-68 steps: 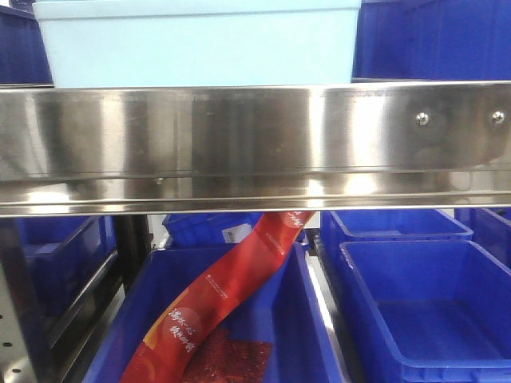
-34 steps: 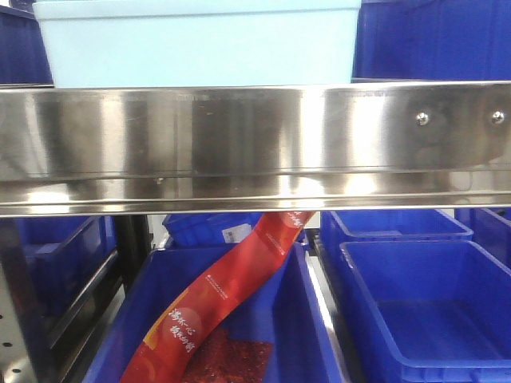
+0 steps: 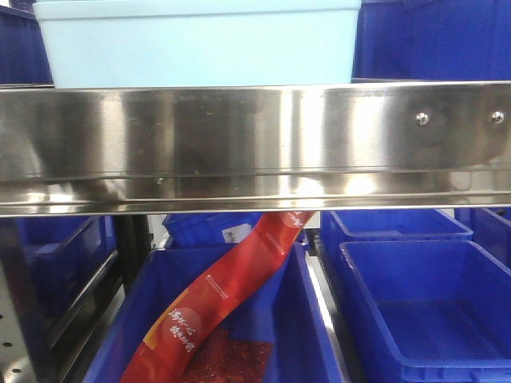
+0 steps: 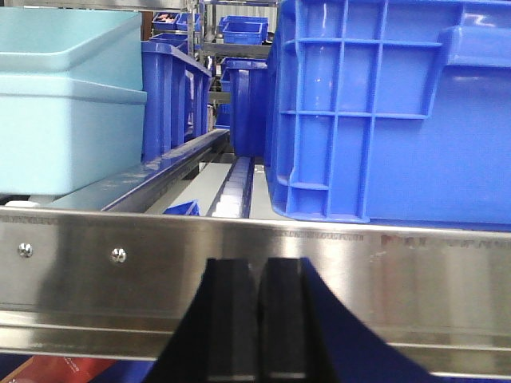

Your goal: Move two blue bins to right shelf middle

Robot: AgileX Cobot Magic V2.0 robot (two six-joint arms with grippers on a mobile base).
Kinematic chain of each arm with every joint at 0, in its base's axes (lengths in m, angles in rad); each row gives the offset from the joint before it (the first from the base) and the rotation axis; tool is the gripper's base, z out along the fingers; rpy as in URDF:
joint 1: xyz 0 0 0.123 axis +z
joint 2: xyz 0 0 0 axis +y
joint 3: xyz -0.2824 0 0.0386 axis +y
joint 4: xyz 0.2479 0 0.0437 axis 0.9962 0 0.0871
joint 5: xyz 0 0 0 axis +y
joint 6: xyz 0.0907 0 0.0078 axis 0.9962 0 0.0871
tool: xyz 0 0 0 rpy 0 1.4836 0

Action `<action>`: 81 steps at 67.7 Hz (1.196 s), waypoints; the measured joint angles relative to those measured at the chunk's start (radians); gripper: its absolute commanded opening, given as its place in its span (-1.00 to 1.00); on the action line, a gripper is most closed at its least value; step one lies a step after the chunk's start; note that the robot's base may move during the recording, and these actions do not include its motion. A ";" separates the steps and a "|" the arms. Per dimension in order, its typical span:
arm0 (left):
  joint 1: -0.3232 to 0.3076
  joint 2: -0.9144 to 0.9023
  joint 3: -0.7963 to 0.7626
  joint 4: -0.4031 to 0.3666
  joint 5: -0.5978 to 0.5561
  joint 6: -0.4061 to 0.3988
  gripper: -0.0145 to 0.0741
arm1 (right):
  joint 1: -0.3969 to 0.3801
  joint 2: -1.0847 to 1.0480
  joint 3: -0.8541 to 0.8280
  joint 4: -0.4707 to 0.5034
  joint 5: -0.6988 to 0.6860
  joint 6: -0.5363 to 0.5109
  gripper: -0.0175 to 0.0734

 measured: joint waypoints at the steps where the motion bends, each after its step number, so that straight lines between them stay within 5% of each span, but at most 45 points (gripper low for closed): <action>1: 0.010 -0.008 0.009 0.000 0.000 0.000 -0.92 | 0.000 0.000 0.000 0.000 0.000 0.000 -0.98; 21: 0.126 -0.188 0.214 0.000 0.000 0.004 -0.92 | 0.000 0.000 0.000 0.000 0.000 0.000 -0.98; 43: 0.128 -0.245 0.363 0.000 0.002 0.006 -0.92 | 0.000 0.000 0.000 0.000 -0.002 0.000 -0.98; 81: 0.128 -0.247 0.369 0.000 -0.022 0.006 -0.92 | 0.000 0.000 0.002 0.000 -0.002 0.000 -0.98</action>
